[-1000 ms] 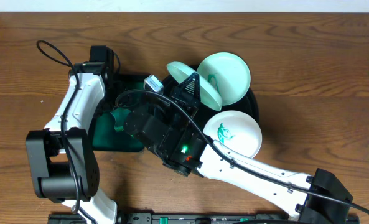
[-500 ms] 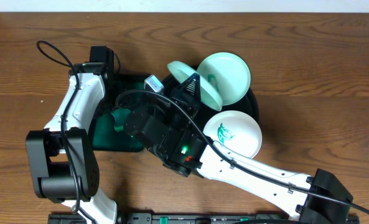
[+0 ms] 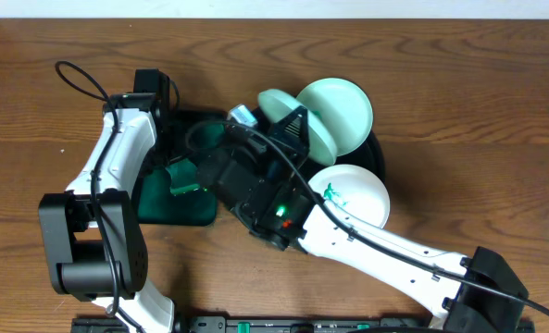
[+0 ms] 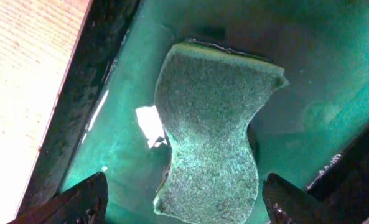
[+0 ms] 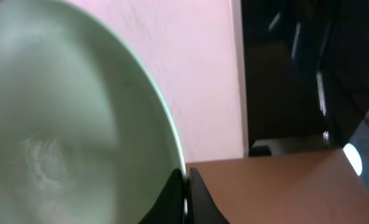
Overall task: Clean dirty plates on tray and stack at the side
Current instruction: 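Lift the cleaned plate with the right gripper and tilt it up, then place the plate on the table right of the tray, then grip the rim of the lower white plate with the right gripper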
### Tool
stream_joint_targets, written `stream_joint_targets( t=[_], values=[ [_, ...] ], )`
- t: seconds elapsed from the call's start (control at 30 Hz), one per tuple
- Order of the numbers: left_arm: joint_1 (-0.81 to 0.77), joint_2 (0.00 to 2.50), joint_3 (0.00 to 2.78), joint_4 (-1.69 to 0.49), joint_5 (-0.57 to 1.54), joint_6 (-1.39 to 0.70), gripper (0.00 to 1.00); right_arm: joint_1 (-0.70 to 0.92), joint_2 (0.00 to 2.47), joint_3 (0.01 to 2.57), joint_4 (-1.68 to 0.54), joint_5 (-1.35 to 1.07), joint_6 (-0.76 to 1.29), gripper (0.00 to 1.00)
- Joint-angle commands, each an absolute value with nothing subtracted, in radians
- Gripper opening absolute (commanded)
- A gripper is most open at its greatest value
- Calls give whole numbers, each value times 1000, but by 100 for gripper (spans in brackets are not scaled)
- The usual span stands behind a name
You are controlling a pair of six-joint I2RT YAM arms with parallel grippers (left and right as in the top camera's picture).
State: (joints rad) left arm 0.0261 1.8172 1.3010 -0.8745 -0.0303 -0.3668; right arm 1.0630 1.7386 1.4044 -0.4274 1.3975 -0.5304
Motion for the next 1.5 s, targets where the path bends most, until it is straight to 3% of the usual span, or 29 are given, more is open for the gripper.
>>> stream_joint_targets(
  t=[0.0,0.17,0.43,0.7,0.93,1.27,1.43,1.47],
  values=[
    [28,1830,1295,-879,-46,-368,80,1053,1712,1406,-504,1243,-268,1],
    [28,1830,1295,-884,-45,-368,80,949,1711,1406,-659,975,199,1],
    [28,1830,1295,-882,-45,-368,80,636,1588,1409,-686,401,509,1],
    [28,1830,1295,-882,-45,-368,80,74,1505,1408,-762,18,544,1],
    [28,1830,1295,-881,-45,-368,80,-226,1625,1408,-820,-61,498,1],
    [28,1830,1295,-882,-38,-368,80,-287,1927,1408,-767,-61,440,1],
    [28,1830,1295,-883,-38,-368,80,-287,1970,1408,-767,-57,439,1],
    [28,1830,1295,-884,-38,-368,80,-287,1967,1408,-776,-62,428,5]
  ],
)
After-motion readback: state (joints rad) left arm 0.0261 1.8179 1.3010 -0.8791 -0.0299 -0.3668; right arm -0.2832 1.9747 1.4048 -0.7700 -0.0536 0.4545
